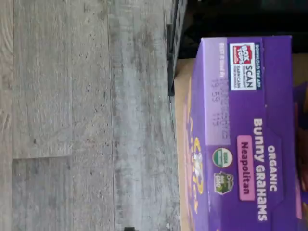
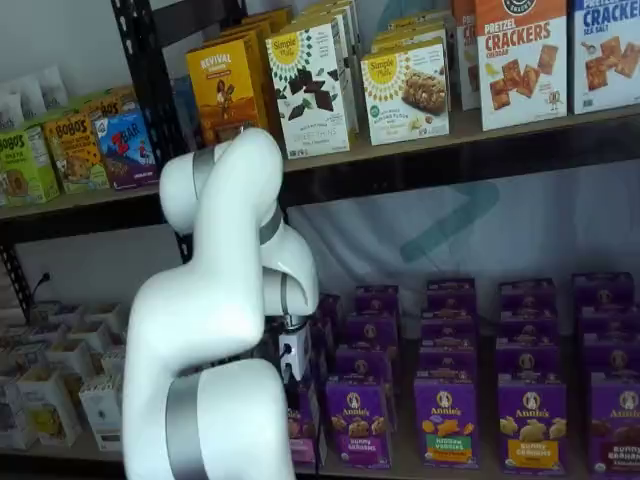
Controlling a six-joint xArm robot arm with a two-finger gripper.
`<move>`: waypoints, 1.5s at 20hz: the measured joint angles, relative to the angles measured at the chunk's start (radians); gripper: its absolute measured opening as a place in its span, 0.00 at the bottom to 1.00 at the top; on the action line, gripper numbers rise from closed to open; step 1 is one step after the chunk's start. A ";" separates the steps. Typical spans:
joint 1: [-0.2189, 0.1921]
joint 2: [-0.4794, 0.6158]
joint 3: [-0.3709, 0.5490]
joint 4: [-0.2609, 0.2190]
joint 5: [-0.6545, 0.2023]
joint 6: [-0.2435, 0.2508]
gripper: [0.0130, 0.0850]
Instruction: Pick up the purple box with a pink patch in the middle, on the bottom shelf, the first box from the left
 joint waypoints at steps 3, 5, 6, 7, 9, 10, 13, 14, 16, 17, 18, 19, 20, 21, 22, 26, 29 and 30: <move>0.000 0.013 -0.010 -0.013 0.002 0.011 1.00; 0.000 0.019 -0.013 -0.016 0.001 0.014 1.00; 0.000 0.022 -0.013 -0.016 0.000 0.014 1.00; 0.001 0.025 -0.015 -0.017 0.001 0.015 1.00; 0.001 0.030 -0.019 -0.015 0.006 0.013 1.00; 0.002 0.032 -0.022 -0.014 0.009 0.013 1.00; 0.004 0.042 -0.032 -0.010 0.015 0.012 1.00; 0.005 0.046 -0.036 -0.010 0.016 0.012 1.00; 0.007 0.055 -0.044 -0.007 0.018 0.012 1.00; 0.007 0.058 -0.047 -0.004 0.017 0.010 1.00; 0.008 0.062 -0.052 0.001 0.017 0.007 1.00; 0.009 0.067 -0.057 0.004 0.015 0.005 1.00; 0.011 0.070 -0.059 0.006 0.010 0.004 1.00; 0.012 0.074 -0.061 0.008 0.003 0.003 1.00; 0.013 0.078 -0.065 0.009 -0.001 0.003 1.00; 0.019 0.103 -0.090 0.009 -0.011 0.009 1.00; 0.024 0.120 -0.108 -0.001 -0.014 0.023 1.00; 0.025 0.126 -0.115 -0.003 -0.014 0.026 1.00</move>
